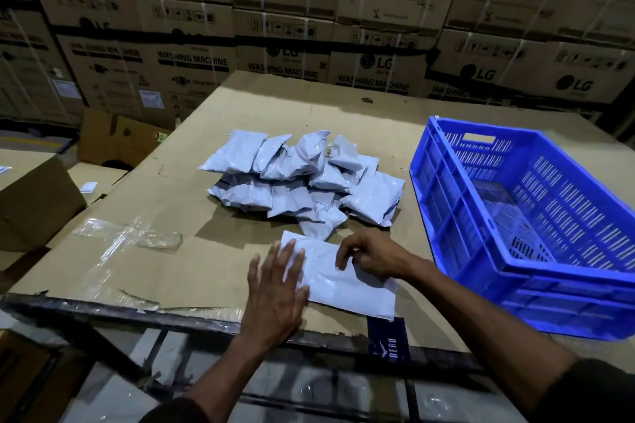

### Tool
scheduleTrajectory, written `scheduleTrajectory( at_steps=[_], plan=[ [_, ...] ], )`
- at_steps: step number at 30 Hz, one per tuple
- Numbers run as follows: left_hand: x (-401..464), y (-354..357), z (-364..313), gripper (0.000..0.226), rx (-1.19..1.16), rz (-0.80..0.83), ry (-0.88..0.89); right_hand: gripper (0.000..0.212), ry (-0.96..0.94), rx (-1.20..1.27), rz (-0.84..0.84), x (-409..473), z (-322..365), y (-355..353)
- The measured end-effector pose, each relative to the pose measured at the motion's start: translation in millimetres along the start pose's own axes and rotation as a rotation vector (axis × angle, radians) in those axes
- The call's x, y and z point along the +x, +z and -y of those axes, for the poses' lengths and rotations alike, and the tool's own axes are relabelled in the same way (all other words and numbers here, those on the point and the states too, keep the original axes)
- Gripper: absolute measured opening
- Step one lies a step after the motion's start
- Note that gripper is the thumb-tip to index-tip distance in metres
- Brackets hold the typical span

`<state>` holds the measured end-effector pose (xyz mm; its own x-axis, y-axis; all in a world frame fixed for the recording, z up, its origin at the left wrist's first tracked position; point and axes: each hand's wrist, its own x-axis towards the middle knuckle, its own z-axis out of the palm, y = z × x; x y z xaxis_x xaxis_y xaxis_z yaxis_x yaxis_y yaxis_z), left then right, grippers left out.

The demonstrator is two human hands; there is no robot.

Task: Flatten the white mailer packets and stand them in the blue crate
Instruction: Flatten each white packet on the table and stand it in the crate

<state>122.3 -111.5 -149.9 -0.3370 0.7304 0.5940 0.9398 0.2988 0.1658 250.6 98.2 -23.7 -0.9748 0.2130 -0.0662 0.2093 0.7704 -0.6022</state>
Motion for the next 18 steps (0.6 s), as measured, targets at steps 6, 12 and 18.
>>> scheduleTrajectory(
  at_steps=[6,12,18],
  plan=[
    [2,9,1,0.054,0.109,0.394,0.008,0.036,0.004,-0.330,-0.323,2,-16,56],
    [6,0,-2,0.046,0.127,0.235,0.009,0.052,0.083,-0.576,-0.241,-22,-39,123],
    [25,15,-2,0.054,0.060,0.471,-0.050,0.055,0.142,-0.573,-0.173,-26,-39,124]
  ],
)
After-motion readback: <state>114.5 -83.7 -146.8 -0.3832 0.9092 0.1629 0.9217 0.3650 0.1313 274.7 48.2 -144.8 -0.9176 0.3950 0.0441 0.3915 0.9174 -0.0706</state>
